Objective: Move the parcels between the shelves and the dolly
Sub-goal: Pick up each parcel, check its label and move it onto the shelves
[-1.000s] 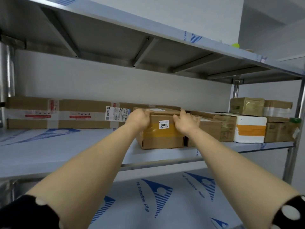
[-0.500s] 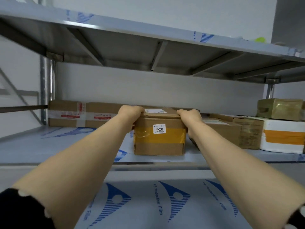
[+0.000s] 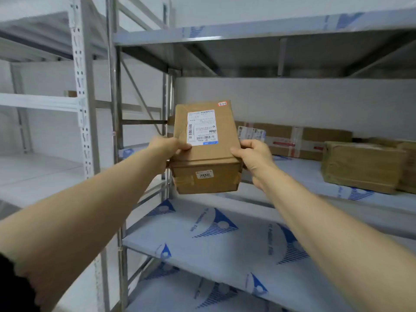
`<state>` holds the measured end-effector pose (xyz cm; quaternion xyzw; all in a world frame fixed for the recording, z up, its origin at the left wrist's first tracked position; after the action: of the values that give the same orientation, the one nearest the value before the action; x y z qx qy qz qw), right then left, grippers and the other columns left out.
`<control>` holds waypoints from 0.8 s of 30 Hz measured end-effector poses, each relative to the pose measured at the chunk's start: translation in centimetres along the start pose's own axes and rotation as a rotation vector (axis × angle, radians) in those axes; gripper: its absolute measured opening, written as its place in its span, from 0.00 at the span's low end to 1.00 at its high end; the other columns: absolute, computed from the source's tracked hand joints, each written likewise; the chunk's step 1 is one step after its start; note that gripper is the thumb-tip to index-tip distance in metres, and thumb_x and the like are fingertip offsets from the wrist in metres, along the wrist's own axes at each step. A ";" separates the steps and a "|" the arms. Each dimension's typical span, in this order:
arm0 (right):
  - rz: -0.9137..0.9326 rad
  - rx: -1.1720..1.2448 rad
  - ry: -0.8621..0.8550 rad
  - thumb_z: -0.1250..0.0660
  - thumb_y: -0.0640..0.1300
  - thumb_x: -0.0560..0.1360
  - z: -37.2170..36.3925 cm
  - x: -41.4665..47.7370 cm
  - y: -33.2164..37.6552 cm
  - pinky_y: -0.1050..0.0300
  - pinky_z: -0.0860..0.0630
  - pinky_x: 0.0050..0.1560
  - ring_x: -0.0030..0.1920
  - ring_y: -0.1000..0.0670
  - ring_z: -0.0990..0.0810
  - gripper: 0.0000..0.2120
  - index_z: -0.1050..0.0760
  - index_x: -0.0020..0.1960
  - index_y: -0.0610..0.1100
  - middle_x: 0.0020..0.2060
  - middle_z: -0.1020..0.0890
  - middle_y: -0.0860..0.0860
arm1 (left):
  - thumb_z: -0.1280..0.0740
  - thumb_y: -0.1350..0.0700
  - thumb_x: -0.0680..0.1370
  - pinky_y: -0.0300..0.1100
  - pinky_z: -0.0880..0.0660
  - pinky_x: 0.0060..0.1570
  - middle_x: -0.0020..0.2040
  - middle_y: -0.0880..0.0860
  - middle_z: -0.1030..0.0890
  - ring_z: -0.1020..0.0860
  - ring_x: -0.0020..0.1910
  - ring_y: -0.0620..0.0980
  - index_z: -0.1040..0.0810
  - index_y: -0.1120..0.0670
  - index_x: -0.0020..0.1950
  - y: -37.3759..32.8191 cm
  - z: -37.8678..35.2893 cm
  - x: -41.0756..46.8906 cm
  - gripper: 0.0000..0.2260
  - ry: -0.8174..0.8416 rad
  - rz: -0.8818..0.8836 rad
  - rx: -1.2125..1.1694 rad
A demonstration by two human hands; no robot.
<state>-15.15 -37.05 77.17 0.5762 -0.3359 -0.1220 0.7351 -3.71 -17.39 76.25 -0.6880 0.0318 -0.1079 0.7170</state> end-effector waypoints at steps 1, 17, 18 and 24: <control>0.001 0.009 0.041 0.31 0.39 0.74 -1.9 -0.8 -0.3 0.59 0.24 0.44 0.48 0.51 0.22 0.12 0.24 0.57 0.42 0.51 0.19 0.48 | 0.25 0.59 0.71 0.49 0.22 0.52 0.48 0.54 0.22 0.22 0.49 0.53 0.29 0.58 0.58 0.9 2.0 -0.7 0.19 -0.035 0.022 0.009; -0.101 0.146 0.751 0.40 0.28 0.74 -36.2 -25.5 -4.9 0.60 0.26 0.37 0.41 0.51 0.21 0.16 0.23 0.48 0.48 0.42 0.18 0.51 | 0.23 0.58 0.69 0.46 0.20 0.51 0.51 0.56 0.19 0.19 0.48 0.52 0.27 0.60 0.57 18.4 38.3 -20.4 0.21 -0.574 0.342 0.001; -0.131 0.163 0.803 0.41 0.29 0.74 -38.5 -28.0 -4.9 0.58 0.25 0.38 0.42 0.49 0.20 0.16 0.23 0.46 0.49 0.43 0.17 0.49 | 0.23 0.57 0.69 0.46 0.21 0.51 0.53 0.56 0.19 0.19 0.48 0.52 0.26 0.60 0.57 19.2 40.9 -22.2 0.20 -0.617 0.355 0.005; -0.208 0.232 1.004 0.41 0.27 0.72 -51.7 -42.7 -3.1 0.53 0.27 0.42 0.42 0.46 0.20 0.17 0.21 0.48 0.45 0.46 0.16 0.44 | 0.26 0.56 0.73 0.42 0.24 0.47 0.55 0.51 0.20 0.23 0.48 0.48 0.26 0.59 0.61 22.8 55.6 -33.4 0.19 -0.781 0.432 -0.012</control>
<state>-13.53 25.70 53.49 0.6715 0.1054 0.1349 0.7209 -23.00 44.36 53.02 -0.6589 -0.0978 0.3123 0.6773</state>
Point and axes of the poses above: each hand's wrist, its own x-axis towards the middle knuckle, its own z-axis out of the back of the hand, y = z × x, the point moved 8 cm from there along x, towards the middle knuckle
